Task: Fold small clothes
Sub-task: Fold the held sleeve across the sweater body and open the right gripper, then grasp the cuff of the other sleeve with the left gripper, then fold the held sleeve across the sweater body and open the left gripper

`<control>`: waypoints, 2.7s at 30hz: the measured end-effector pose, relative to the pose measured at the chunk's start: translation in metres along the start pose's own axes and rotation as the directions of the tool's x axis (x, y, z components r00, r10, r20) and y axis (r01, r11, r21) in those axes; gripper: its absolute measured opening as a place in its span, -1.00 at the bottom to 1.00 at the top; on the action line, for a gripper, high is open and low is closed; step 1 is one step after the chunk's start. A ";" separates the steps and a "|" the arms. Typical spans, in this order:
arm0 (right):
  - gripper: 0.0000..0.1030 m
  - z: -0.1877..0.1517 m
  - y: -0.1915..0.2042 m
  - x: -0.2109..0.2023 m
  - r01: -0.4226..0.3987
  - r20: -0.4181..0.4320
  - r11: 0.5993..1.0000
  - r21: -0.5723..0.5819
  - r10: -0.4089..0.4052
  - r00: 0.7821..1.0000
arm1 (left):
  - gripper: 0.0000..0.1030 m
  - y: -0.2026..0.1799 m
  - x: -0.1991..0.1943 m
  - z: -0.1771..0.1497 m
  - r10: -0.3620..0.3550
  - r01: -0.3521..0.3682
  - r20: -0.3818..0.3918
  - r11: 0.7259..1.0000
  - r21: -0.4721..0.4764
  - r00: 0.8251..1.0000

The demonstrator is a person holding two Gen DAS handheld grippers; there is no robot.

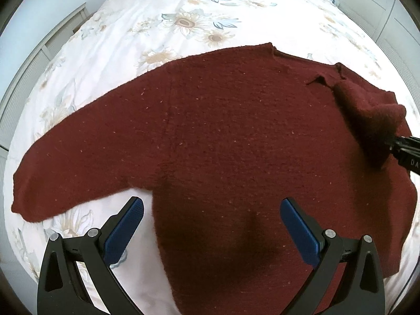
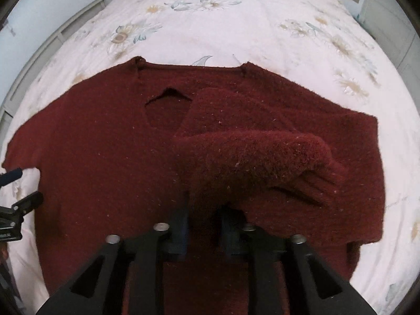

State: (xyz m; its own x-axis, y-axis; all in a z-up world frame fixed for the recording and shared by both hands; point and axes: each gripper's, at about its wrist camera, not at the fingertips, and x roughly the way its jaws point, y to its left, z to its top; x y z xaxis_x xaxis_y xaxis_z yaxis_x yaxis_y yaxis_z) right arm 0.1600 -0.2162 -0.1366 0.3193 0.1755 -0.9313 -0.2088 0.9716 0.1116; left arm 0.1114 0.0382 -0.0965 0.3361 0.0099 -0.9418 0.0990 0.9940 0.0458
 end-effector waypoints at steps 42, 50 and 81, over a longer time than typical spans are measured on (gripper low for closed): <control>0.59 -0.110 -0.186 -0.044 0.153 -0.021 0.931 0.330 -0.155 0.988 | 0.98 -0.217 0.000 0.051 -0.163 0.123 0.033 0.848 0.516 0.986; 0.59 -0.114 -0.193 -0.042 0.128 -0.016 0.926 0.356 -0.131 0.991 | 0.98 -0.267 0.031 0.049 -0.130 0.112 -0.017 0.775 0.622 0.991; -0.65 -0.057 -0.174 -0.003 0.117 -0.028 0.950 0.288 -0.114 0.993 | -0.75 -0.111 0.040 0.111 -0.054 0.044 0.049 0.984 0.173 0.997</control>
State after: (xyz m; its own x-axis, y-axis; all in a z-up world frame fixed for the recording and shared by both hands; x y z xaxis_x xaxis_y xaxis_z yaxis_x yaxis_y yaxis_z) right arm 0.1422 -0.3945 -0.1731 0.3154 0.0593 -0.9471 0.1051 0.9897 0.0970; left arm 0.2182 -0.0839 -0.1022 0.3760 -0.0488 -0.9253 0.2742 0.9598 0.0607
